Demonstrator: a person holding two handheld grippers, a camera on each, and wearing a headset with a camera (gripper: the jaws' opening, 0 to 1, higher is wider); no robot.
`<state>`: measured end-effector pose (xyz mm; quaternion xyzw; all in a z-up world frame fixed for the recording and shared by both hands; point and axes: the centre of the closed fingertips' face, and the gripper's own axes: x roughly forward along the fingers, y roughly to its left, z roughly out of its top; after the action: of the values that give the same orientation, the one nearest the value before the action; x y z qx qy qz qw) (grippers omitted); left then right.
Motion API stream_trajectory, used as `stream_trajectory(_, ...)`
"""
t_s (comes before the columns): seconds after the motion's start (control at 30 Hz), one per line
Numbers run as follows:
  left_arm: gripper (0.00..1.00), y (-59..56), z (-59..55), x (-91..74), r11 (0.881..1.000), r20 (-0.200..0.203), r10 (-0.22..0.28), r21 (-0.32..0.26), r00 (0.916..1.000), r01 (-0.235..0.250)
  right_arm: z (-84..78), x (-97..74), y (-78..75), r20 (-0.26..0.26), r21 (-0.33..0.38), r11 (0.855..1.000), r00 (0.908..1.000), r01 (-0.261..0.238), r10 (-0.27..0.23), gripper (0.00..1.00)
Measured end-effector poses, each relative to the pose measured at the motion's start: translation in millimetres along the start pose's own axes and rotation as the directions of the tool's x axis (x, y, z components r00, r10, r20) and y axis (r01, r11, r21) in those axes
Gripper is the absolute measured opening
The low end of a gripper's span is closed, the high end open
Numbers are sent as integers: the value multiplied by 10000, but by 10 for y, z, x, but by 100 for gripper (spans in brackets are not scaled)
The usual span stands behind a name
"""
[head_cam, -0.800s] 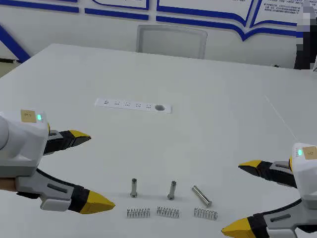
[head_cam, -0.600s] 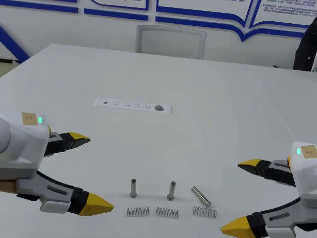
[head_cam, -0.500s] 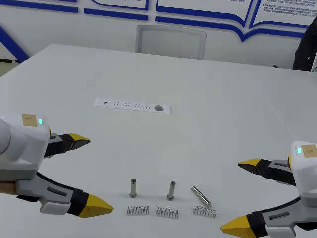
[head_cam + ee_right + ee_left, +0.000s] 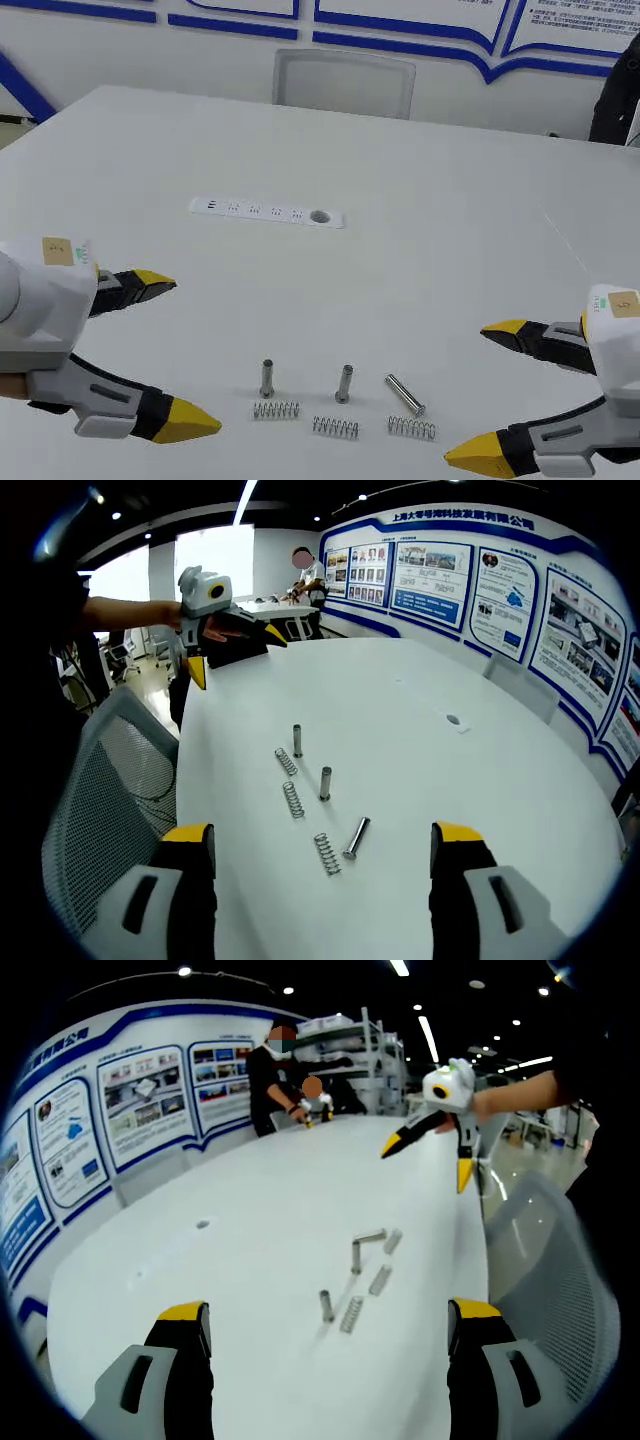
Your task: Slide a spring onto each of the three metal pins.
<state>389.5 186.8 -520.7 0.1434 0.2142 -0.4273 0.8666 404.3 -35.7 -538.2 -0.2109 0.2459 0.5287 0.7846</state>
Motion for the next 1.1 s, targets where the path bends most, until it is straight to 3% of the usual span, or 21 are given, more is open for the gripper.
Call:
stream_trajectory(0.33, 100, 26, 44, -23, 9998, 224, 164, -72, 9996, -162, -32, -18, 18, -61, 123, 9999, 9999, -85, 86, 90)
stream_trajectory(0.7, 100, -27, -12, 18, 9999, 102, 6, -128, 9999, -5, -52, 0, 27, -27, 323, 9995, 10000, -65, 66, 89)
stream_trajectory(1.1, 100, -10, -71, 25, 9998, 4, 77, -161, 10000, -77, -37, 79, -20, 127, 509, 9987, 9999, -11, 5, 85)
